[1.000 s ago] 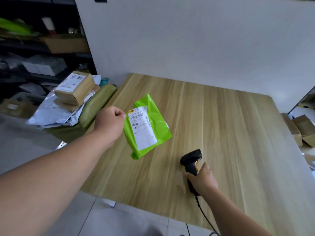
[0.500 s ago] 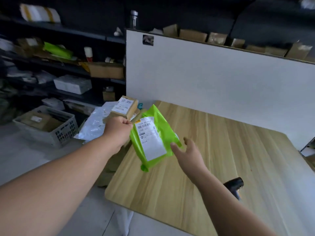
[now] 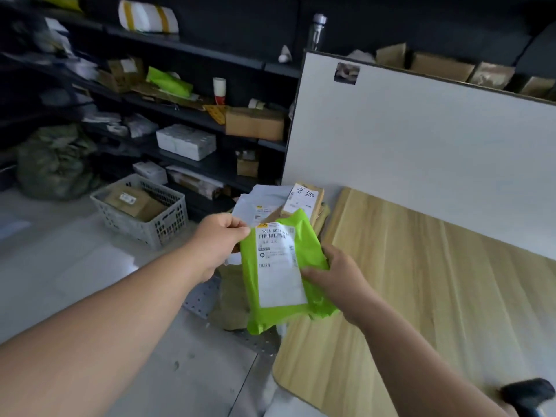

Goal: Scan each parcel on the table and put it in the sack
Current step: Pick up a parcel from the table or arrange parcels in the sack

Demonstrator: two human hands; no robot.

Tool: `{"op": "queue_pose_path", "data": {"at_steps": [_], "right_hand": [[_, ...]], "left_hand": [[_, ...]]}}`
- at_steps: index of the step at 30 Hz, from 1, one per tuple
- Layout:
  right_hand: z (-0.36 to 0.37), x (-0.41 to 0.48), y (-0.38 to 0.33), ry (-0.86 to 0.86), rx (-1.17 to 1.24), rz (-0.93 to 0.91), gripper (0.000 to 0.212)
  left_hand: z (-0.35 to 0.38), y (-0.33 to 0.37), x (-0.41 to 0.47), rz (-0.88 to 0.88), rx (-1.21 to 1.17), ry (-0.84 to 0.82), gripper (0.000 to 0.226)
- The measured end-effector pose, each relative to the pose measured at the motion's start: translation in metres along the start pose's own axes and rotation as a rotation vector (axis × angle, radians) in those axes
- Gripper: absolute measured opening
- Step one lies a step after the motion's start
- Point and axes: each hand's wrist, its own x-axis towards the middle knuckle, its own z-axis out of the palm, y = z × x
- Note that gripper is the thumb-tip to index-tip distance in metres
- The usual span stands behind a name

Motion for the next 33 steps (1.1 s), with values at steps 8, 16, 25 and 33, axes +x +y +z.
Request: {"op": "queue_pose_path", "data": {"at_steps": [8,16,25,33], "right_hand": [[0.055,0.103,-0.027,0.061,0.027,-0.063,0.029],[0.103,0.181,-0.050,0.079,-0.109,-0.054,0.020],[0.140,0.253,-0.062,0.251,-0.213,0.085,0.025],[0.176,0.305,-0.055,0.419,-0.391,0.307,0.038]], "left_hand": [[-0.053,-0.015,0.110,-0.045,0.202,0.287,0.012],[-0.079,-0.037,0.198,-0.034,0.614,0.253,0.026],[-0.064,-0.063,0.323,0.066,0.857,-0.022,0.037],[-0.041,-0.111,0.408,0.102,0.955,-0.421,0.027]]}}
